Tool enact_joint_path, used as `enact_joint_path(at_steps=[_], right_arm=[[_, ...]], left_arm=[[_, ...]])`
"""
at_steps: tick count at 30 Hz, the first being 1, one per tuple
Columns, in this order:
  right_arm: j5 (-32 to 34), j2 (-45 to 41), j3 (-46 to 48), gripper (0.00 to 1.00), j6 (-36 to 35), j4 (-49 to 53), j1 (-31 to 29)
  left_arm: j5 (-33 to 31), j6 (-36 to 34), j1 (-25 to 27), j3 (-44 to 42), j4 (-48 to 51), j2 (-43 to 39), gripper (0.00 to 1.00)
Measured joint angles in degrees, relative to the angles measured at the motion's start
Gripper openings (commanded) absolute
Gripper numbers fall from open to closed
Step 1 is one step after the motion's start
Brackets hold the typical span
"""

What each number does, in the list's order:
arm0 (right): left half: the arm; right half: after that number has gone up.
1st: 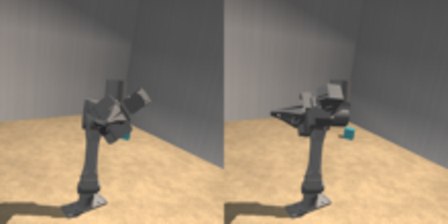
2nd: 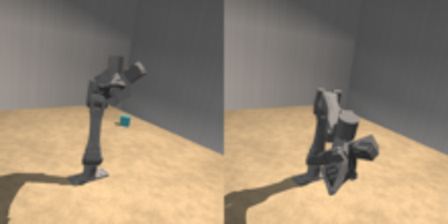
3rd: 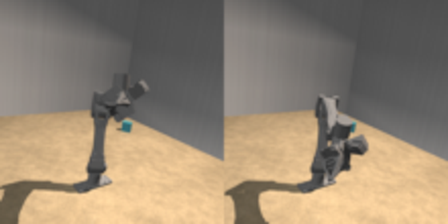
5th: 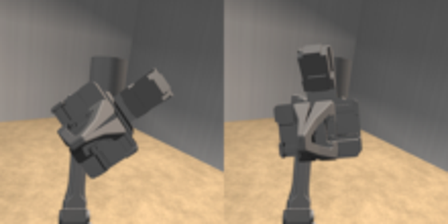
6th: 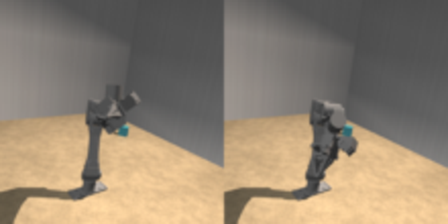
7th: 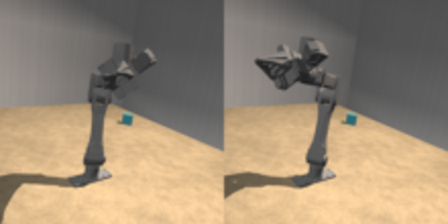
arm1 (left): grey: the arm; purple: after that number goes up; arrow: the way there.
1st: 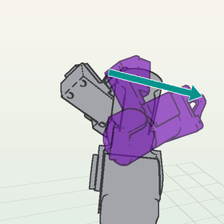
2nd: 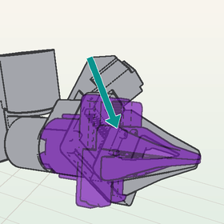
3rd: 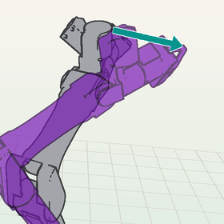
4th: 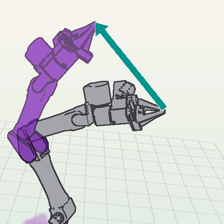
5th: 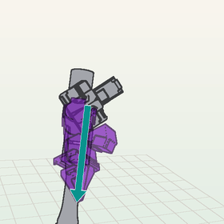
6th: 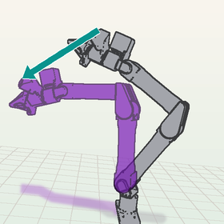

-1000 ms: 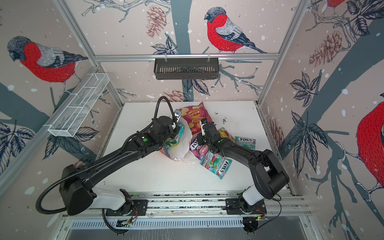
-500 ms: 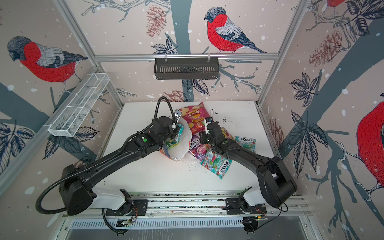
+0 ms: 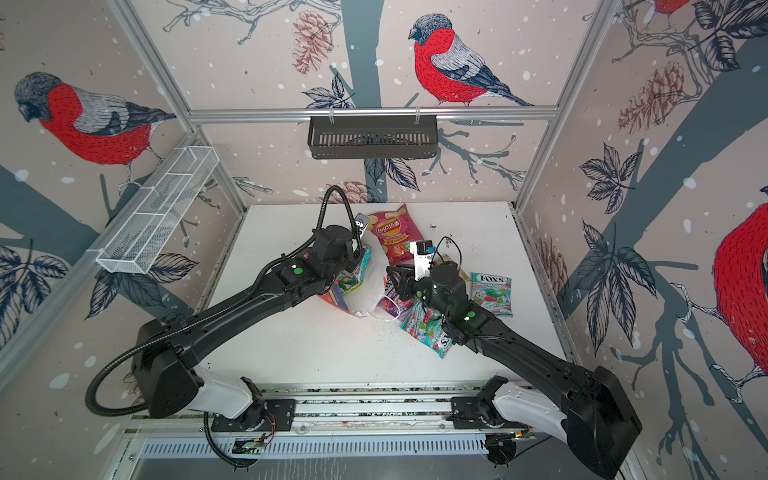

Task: Take the snacks out of the paper bag
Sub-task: 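Move the right gripper back into the bag toward the teal packet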

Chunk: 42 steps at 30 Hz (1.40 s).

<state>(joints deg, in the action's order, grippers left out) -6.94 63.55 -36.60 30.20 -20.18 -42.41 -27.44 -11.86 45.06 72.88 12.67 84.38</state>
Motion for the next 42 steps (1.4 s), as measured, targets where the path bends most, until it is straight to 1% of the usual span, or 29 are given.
enact_joint_path(at_steps=[2, 5, 7, 12, 15, 19, 24, 28, 34, 42], right_arm=[[-0.1, 3.2, -0.7, 0.39, 1.6, -0.6, -2.1], [0.0, 8.5, -2.3, 0.40, 3.5, -1.2, -4.0], [1.2, 12.2, -4.0, 0.40, 4.7, -1.2, -5.7], [2.9, 19.6, -10.9, 0.42, 5.7, 0.8, -9.1], [5.5, 23.3, -15.1, 0.41, 5.8, 4.1, -9.2], [8.0, 26.8, -18.5, 0.41, 5.8, 8.1, -9.2], [9.9, 29.7, -20.1, 0.42, 5.7, 11.8, -8.9], [10.1, 31.3, -20.2, 0.44, 5.7, 13.7, -8.2], [10.1, 32.8, -21.1, 0.47, 5.6, 14.0, -6.3], [9.6, 36.9, -24.4, 0.51, 5.6, 12.6, -5.4]], left_arm=[[-0.1, 0.1, 0.0, 0.7, 0.4, 0.6, 0.00], [-0.5, 1.0, 0.0, 1.3, 0.7, 1.2, 0.00], [-0.9, 1.2, 0.0, 1.5, 0.9, 1.4, 0.00], [-0.8, 2.1, 0.0, 1.6, 0.9, 1.6, 0.00], [-0.7, 2.5, 0.1, 1.7, 0.6, 1.8, 0.00], [-0.6, 2.6, 0.1, 1.7, 0.5, 1.9, 0.00], [-0.6, 2.6, 0.1, 1.7, 0.5, 1.8, 0.00], [-0.6, 2.9, 0.1, 1.7, 0.5, 1.7, 0.01], [0.2, 2.9, 0.1, 1.7, 0.7, 1.7, 0.00], [0.7, 3.0, 0.1, 1.7, 1.0, 1.6, 0.00]])
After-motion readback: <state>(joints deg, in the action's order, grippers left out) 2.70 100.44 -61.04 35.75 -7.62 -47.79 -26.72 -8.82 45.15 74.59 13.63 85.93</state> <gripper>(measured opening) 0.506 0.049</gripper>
